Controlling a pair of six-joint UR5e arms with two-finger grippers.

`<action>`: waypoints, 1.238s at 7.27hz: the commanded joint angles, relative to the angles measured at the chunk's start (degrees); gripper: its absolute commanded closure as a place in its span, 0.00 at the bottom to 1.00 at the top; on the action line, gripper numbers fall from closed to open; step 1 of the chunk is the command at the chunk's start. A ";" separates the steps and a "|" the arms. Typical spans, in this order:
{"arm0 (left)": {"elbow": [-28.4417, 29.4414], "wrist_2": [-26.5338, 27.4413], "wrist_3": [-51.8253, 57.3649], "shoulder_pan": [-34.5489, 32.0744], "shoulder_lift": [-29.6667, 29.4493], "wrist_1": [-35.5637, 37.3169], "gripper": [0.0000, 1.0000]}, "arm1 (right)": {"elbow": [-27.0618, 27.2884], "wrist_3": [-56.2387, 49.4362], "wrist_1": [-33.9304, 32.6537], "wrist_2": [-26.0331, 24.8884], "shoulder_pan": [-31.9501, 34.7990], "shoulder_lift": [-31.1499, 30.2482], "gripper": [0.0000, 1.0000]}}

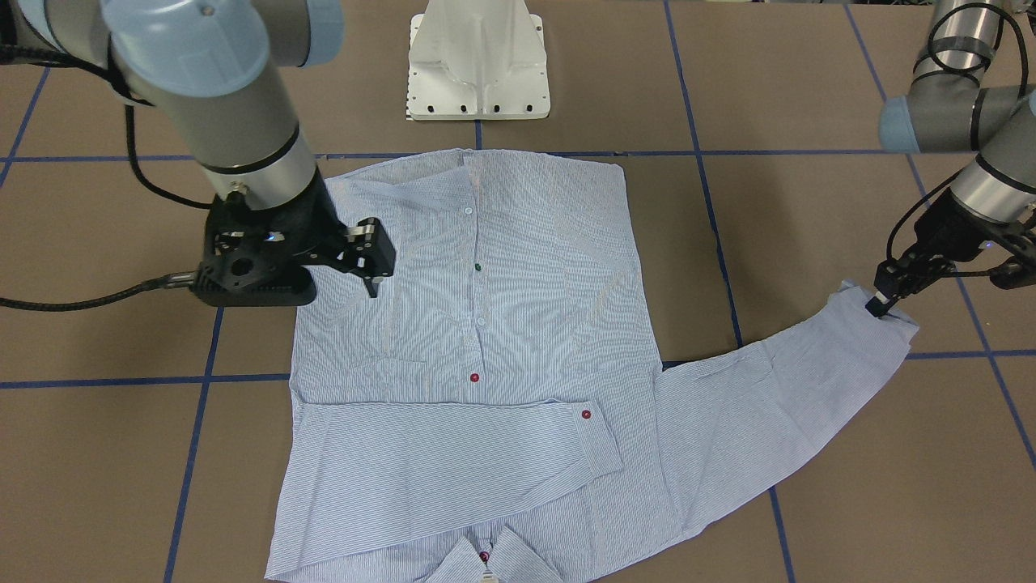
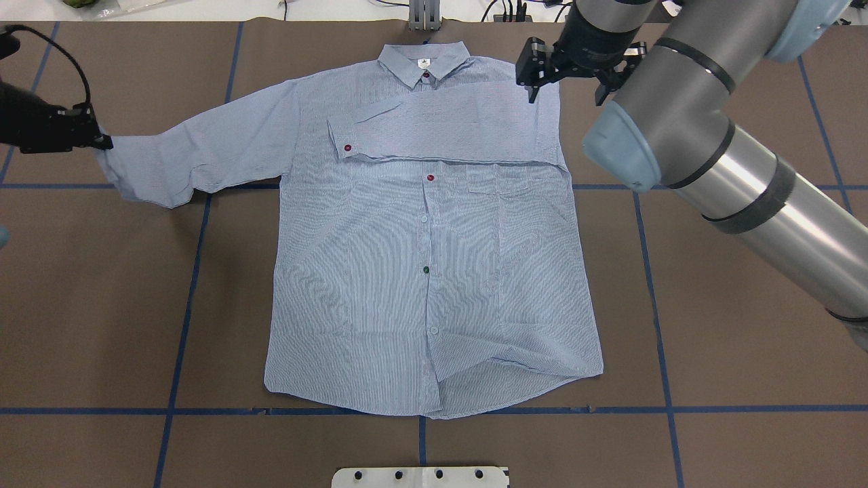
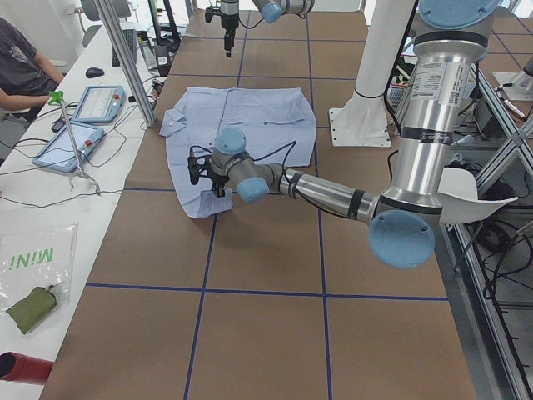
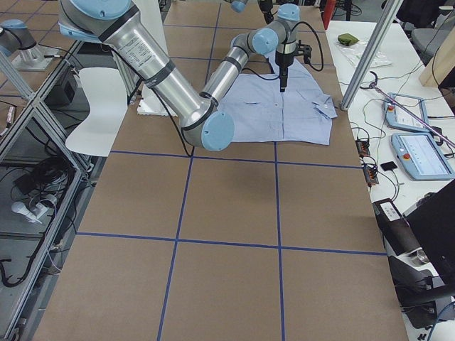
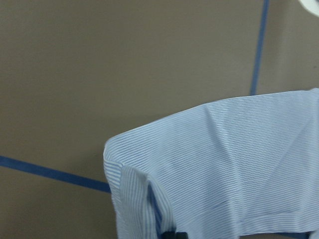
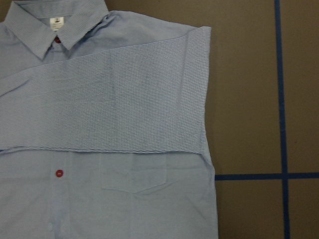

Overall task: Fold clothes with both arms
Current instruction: 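Grasp the cuff with the left gripper and lift it while the right arm retracts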

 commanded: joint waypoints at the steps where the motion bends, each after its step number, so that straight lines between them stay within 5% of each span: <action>1: -2.42 -0.06 -3.92 0.27 -14.28 17.03 1.00 | 1.20 -12.49 0.04 3.56 7.03 -7.56 0.00; 5: 11.88 -0.15 -18.15 4.47 -34.88 17.45 1.00 | 2.96 -37.37 0.38 13.13 19.25 -21.19 0.00; 9: 17.53 0.12 -31.27 10.64 -41.59 9.18 1.00 | 3.04 -41.11 0.82 14.57 21.57 -24.55 0.00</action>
